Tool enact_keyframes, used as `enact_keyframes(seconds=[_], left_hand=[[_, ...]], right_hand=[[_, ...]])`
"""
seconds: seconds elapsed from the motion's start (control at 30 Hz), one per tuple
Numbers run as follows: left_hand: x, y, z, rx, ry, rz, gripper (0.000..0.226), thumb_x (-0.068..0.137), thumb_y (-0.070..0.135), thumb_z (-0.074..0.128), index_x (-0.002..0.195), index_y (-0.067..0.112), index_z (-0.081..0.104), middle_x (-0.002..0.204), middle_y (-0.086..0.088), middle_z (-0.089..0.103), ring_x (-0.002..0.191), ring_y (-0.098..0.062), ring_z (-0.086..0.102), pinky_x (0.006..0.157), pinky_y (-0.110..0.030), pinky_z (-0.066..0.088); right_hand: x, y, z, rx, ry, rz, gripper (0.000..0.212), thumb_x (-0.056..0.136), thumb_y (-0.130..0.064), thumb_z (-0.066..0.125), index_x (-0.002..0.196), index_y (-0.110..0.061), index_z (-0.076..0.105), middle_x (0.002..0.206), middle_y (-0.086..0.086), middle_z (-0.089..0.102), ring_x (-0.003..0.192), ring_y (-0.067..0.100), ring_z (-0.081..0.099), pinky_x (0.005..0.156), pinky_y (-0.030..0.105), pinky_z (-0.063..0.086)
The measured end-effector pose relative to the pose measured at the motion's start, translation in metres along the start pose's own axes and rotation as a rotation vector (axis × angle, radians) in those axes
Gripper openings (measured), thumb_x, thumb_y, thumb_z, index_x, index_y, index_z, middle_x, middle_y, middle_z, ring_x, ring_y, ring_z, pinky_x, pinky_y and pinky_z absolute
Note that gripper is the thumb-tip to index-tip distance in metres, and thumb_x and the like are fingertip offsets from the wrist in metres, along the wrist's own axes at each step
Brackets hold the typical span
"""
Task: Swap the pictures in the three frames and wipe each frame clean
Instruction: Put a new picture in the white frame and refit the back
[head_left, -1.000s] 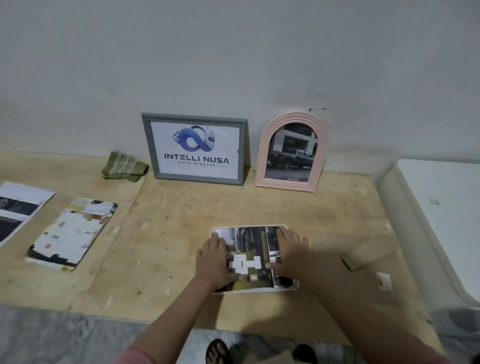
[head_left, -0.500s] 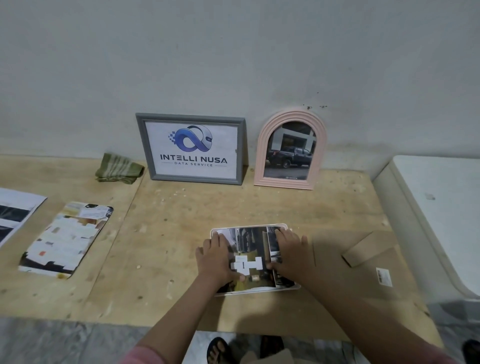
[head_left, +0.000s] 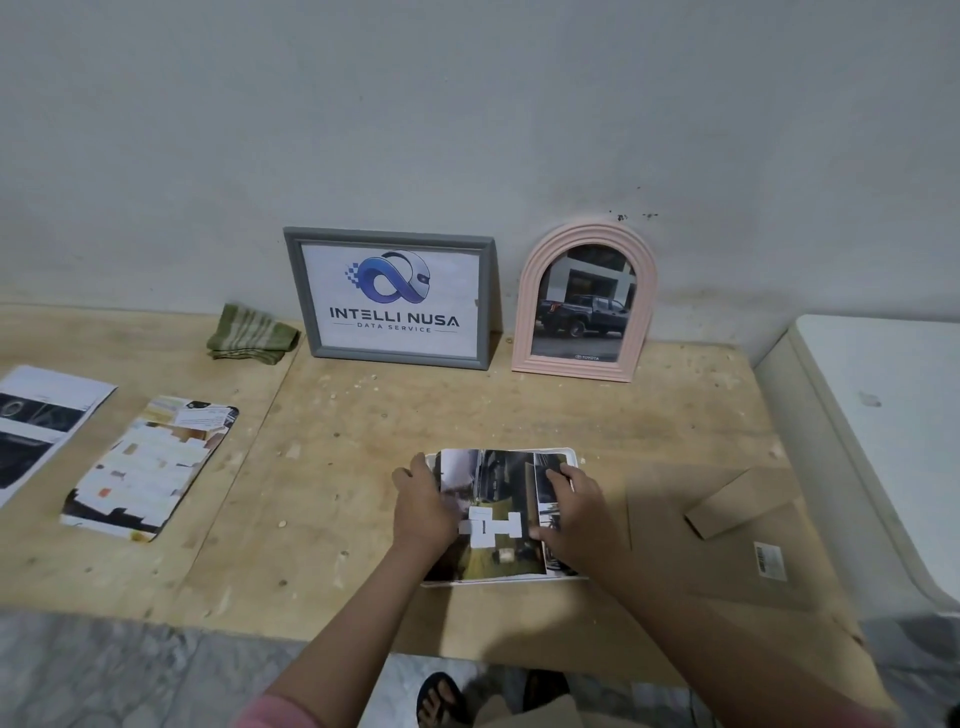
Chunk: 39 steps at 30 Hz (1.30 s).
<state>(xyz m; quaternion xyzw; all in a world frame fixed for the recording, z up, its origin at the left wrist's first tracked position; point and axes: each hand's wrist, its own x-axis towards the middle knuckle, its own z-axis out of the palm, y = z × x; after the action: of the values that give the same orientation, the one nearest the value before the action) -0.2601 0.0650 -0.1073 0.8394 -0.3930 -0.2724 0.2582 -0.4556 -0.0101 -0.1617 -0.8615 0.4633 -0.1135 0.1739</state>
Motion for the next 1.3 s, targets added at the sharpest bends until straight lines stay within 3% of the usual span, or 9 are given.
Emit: enact_keyframes(seconds=[0.1,0.17,0.3,0.43,0.67,0.83,1.03,1.2,1.3], left_hand=[[0.0,-0.004,0.0,-0.162,0.073,-0.088,0.024,0.074,0.004,0.071,0.083,0.013,0.051,0.08,-0.006,0.059,0.075,-0.031,0.061,0.062,-0.048,0.055],[0.003,-0.012,0.003,-0.219,0.065,-0.131,0.025,0.077,0.013,0.07,0.067,0.015,0.047,0.067,-0.007,0.058,0.067,-0.031,0.065,0.058,-0.05,0.056],[0.004,-0.015,0.003,-0.32,0.081,-0.161,0.022,0.087,0.014,0.063,0.071,0.012,0.049,0.074,-0.015,0.061,0.066,-0.036,0.065,0.059,-0.049,0.057],[0.006,-0.011,-0.004,-0.432,0.109,-0.213,0.021,0.092,0.01,0.057,0.074,0.015,0.047,0.074,-0.016,0.06,0.061,-0.031,0.061,0.064,-0.05,0.057],[0.005,-0.011,-0.023,-0.53,0.182,-0.269,0.014,0.09,0.011,0.061,0.082,0.003,0.054,0.069,-0.014,0.064,0.047,-0.018,0.059,0.049,-0.029,0.051],[-0.003,-0.042,-0.051,-0.565,0.213,-0.374,0.015,0.087,0.003,0.061,0.072,0.005,0.061,0.066,-0.007,0.066,0.061,-0.022,0.066,0.066,-0.035,0.054],[-0.008,-0.107,-0.108,-0.606,0.35,-0.508,0.022,0.082,0.009,0.068,0.063,0.006,0.059,0.065,-0.015,0.066,0.064,-0.03,0.064,0.063,-0.036,0.052],[-0.008,-0.174,-0.173,-0.659,0.462,-0.598,0.021,0.078,0.01,0.075,0.062,0.01,0.061,0.072,-0.01,0.066,0.068,-0.025,0.06,0.066,-0.039,0.053],[-0.01,-0.217,-0.219,-0.731,0.514,-0.622,0.02,0.079,0.005,0.074,0.067,0.006,0.058,0.075,-0.013,0.064,0.067,-0.024,0.061,0.054,-0.032,0.053]], right_hand=[[-0.003,0.001,0.003,0.093,0.091,0.023,0.086,0.034,-0.031,0.093,0.106,0.005,0.063,0.098,0.021,0.063,0.084,0.039,0.063,0.074,0.047,0.054],[-0.004,0.003,0.006,0.159,0.122,0.059,0.088,0.039,-0.03,0.092,0.112,0.007,0.061,0.1,0.022,0.06,0.088,0.04,0.06,0.077,0.049,0.053],[-0.002,0.007,0.005,0.318,0.221,0.207,0.074,0.055,-0.022,0.089,0.116,0.006,0.057,0.099,0.02,0.062,0.091,0.037,0.059,0.078,0.045,0.052],[0.004,0.0,-0.008,0.498,0.343,0.32,0.022,0.077,-0.023,0.074,0.092,-0.017,0.059,0.079,0.003,0.063,0.076,0.029,0.062,0.066,0.039,0.052],[0.029,-0.014,-0.019,0.612,0.213,0.492,0.027,0.093,-0.017,0.048,0.067,-0.022,0.041,0.065,0.001,0.051,0.069,0.029,0.054,0.068,0.041,0.045],[0.056,-0.061,-0.018,0.707,0.092,0.446,0.015,0.097,-0.017,0.043,0.086,-0.017,0.053,0.083,0.005,0.061,0.08,0.027,0.058,0.074,0.036,0.045],[0.092,-0.148,-0.001,0.653,-0.04,0.294,0.013,0.097,-0.017,0.044,0.094,-0.012,0.057,0.078,0.001,0.058,0.071,0.019,0.057,0.06,0.028,0.04],[0.126,-0.237,0.039,0.555,-0.261,0.148,0.011,0.094,-0.022,0.044,0.096,-0.031,0.049,0.086,-0.01,0.057,0.085,0.021,0.058,0.082,0.038,0.049],[0.141,-0.302,0.064,0.573,-0.367,0.12,0.022,0.089,-0.018,0.052,0.109,-0.025,0.051,0.095,-0.004,0.058,0.085,0.019,0.056,0.084,0.034,0.048]])
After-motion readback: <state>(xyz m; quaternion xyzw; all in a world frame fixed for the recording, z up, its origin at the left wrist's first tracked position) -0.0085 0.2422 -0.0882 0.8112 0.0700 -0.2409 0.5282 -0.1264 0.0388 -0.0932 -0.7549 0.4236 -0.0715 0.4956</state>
